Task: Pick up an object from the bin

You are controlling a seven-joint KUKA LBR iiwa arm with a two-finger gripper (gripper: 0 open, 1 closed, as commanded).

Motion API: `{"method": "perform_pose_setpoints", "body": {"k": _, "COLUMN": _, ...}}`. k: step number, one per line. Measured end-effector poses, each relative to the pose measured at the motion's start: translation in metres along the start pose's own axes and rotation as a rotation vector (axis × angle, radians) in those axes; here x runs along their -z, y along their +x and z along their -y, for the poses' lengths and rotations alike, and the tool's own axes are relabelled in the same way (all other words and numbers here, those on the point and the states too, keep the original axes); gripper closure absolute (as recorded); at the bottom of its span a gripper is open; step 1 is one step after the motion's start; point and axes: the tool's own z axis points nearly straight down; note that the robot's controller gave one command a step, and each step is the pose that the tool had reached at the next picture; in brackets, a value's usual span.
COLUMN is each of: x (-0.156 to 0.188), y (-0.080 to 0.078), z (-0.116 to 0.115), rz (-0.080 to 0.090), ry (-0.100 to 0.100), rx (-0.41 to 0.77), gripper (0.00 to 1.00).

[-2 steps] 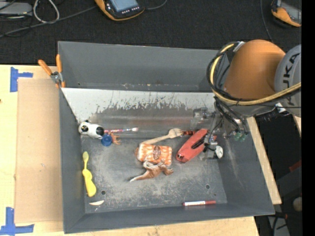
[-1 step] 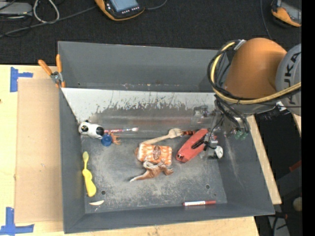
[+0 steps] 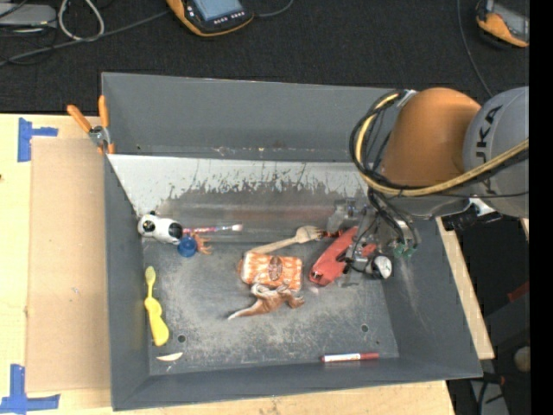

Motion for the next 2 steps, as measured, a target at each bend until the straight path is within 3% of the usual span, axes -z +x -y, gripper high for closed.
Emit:
{"method": "perform_pose_setpoints", "body": {"k": 1, "x": -0.033, "y": -0.004, "z": 0.014, "rz": -0.002, "ry": 0.001, "rx": 0.081, "gripper": 0.00}}
{"method": "perform_pose_setpoints", "body": {"k": 2, "x": -0.093, "y": -0.017, "z": 0.017, "rz": -0.001, "ry": -0.002, "rx": 0.065, "gripper": 0.00}}
